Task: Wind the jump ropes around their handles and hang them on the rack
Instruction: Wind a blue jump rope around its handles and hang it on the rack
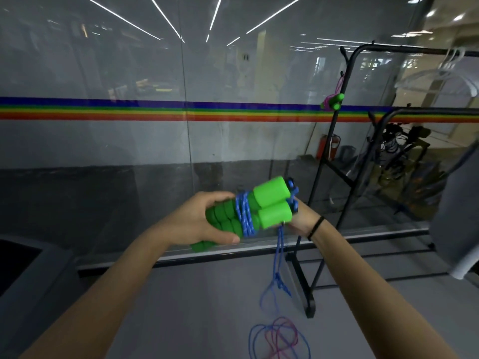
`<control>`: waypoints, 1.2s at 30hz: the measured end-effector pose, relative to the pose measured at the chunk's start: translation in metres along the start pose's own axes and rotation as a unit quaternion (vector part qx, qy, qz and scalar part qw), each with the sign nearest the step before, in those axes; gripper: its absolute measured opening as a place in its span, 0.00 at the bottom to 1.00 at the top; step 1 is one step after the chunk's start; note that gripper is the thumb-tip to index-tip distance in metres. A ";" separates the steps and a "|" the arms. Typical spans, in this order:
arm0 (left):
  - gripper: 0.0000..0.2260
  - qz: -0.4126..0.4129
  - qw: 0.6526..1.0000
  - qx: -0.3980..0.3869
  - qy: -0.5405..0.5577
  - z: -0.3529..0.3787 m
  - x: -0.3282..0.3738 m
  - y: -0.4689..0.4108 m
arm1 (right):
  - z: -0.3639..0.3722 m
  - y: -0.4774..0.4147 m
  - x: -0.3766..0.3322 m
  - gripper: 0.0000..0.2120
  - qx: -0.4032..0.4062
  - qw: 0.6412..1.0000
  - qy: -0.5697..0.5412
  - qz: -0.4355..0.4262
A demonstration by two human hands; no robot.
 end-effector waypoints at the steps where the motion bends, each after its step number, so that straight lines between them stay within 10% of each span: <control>1: 0.25 -0.009 0.999 0.037 0.033 -0.002 0.000 0.000 | 0.006 0.000 0.006 0.22 -0.018 1.000 -0.003 0.002; 8: 0.17 -0.118 0.965 0.233 -0.001 -0.013 -0.016 -0.004 | 0.028 0.009 -0.001 0.17 0.002 0.955 0.285 -0.081; 12: 0.22 -0.133 0.955 0.167 -0.207 -0.010 -0.019 -0.001 | 0.024 0.008 -0.022 0.15 0.024 0.846 0.515 -0.135; 18: 0.20 -0.157 0.914 0.027 -0.372 0.007 -0.005 -0.005 | 0.016 0.007 -0.041 0.12 0.020 0.824 0.549 -0.139; 22: 0.17 -0.136 0.895 -0.087 -0.415 0.016 0.007 -0.011 | 0.009 0.013 -0.056 0.14 -0.007 0.844 0.506 -0.177; 26: 0.17 -0.089 0.953 -0.145 -0.251 0.024 0.014 -0.008 | -0.004 0.011 -0.060 0.12 -0.113 0.928 0.317 -0.163; 33: 0.25 -0.047 0.998 0.045 -0.004 0.019 0.020 -0.012 | -0.013 0.001 -0.025 0.02 -0.222 0.966 -0.015 -0.134; 36: 0.22 -0.080 0.986 0.141 0.048 0.015 0.010 -0.018 | -0.015 -0.011 -0.007 0.19 -0.048 0.995 0.059 -0.060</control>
Point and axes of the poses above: each hand's wrist, its own y-axis away from the middle knuckle, its own z-axis out of the palm, x = y × z, the point moved 4 cm from there along -y, towards the middle knuckle, and after that the axes turned 12 degrees about z, right-handed, at the moved point
